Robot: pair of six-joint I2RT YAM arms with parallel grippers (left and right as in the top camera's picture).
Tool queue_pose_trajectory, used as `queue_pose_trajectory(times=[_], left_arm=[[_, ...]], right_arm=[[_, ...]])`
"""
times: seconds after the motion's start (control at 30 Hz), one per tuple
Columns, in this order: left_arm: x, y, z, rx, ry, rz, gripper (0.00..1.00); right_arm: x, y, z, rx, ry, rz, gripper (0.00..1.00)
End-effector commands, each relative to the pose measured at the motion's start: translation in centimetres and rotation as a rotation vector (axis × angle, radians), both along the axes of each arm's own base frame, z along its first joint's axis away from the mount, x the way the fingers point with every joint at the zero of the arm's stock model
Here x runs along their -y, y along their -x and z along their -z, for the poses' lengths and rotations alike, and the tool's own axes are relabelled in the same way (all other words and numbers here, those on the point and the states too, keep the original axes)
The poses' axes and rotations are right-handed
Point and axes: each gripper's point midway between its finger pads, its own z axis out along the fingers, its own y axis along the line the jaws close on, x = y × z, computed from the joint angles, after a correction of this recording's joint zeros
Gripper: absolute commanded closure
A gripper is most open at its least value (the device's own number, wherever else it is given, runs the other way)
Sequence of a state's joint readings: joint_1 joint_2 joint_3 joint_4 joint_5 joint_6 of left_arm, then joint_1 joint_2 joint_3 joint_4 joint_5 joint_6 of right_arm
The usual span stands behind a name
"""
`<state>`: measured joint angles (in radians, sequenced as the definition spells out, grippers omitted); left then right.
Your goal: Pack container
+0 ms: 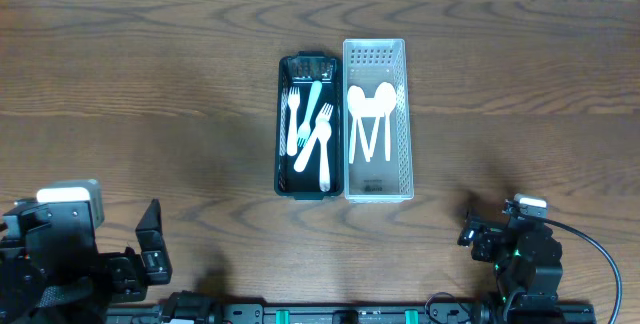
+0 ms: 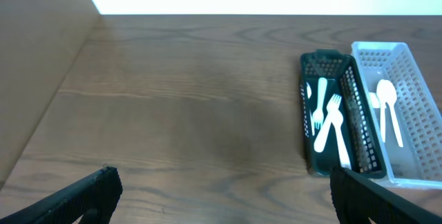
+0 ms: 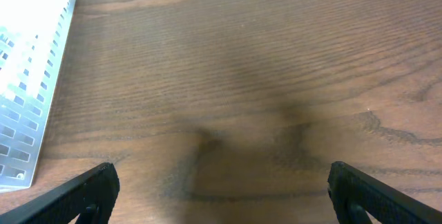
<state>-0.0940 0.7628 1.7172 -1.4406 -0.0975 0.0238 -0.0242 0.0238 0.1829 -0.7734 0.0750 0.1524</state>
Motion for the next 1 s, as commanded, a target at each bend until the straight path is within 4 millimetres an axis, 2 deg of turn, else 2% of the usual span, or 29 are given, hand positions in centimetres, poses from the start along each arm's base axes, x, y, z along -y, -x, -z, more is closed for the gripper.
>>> queue_pose_trajectory(times=[0.0,0.17,0.27,0.43,0.73,0.97], left_arm=[[-1.0,0.4,-0.1,0.025,-0.02,-0.058,0.02],[-2.4,-0.4,-0.4,0.161,-0.004,-0.177,0.02],[-2.9,-1.4,1.2,0.232,0.05,-0.236,0.02],[-3.1,-3.5,5.7,0.292,0.157,-0.285,0.02],[-3.4,-6.6,15.8,0.266,0.241,-0.329,0.02],[-3.0,-7.5,20.8,0.268,0.279,-0.311,0.02]], right_arm=[[-0.1,0.0,0.4,-0.001,-0.011,0.004,0.01],[-0.1,0.0,0.4,-0.001,-0.011,0.004,0.01],[-0.1,0.0,0.4,-0.001,-0.011,0.004,0.01],[-0.1,0.0,0.4,-0.001,-0.011,0.004,0.01],[-0.1,0.0,0.4,-0.001,-0.011,0.004,0.01],[-0.1,0.0,0.4,-0.001,-0.012,0.003,0.01]])
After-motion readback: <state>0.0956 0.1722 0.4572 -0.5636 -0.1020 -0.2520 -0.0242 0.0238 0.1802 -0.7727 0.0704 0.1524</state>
